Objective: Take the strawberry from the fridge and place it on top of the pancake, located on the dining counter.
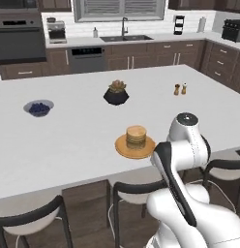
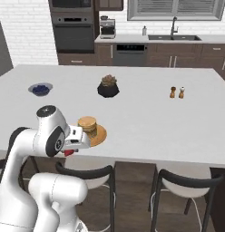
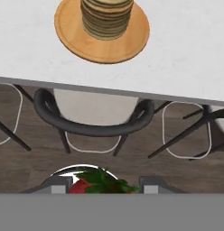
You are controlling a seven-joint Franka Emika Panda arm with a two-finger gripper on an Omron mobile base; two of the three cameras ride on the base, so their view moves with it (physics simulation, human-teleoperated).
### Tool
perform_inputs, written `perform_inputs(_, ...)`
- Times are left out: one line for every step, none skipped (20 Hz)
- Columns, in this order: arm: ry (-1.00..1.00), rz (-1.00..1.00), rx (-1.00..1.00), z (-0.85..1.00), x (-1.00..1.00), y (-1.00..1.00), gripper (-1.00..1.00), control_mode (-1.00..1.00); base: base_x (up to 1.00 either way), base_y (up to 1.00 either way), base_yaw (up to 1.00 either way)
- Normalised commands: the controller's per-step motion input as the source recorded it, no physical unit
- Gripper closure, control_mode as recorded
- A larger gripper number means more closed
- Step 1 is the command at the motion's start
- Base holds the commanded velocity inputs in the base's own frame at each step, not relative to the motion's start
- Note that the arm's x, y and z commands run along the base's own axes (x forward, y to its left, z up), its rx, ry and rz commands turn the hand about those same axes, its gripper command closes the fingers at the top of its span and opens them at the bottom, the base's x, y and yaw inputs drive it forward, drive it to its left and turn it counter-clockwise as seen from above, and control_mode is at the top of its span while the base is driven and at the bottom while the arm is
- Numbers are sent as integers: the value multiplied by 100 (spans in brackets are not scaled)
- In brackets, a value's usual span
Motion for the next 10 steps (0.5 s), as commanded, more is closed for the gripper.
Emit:
perform_inputs(0,0,0,0,0,0,100,100,21,58,0)
perform_inputs(0,0,0,0,0,0,100,100,27,35,0)
perform_inputs(0,0,0,0,0,0,100,100,39,14,0)
perform_inputs(0,0,0,0,0,0,100,100,54,13,0)
perform_inputs(0,0,0,0,0,0,100,100,69,24,0)
perform_inputs(0,0,0,0,0,0,100,100,84,40,0)
perform_inputs(0,0,0,0,0,0,100,100,94,21,0)
perform_inputs(0,0,0,0,0,0,100,100,81,12,0)
perform_inputs(0,0,0,0,0,0,100,100,74,0,6)
perform_inputs(0,0,0,0,0,0,100,100,72,0,4)
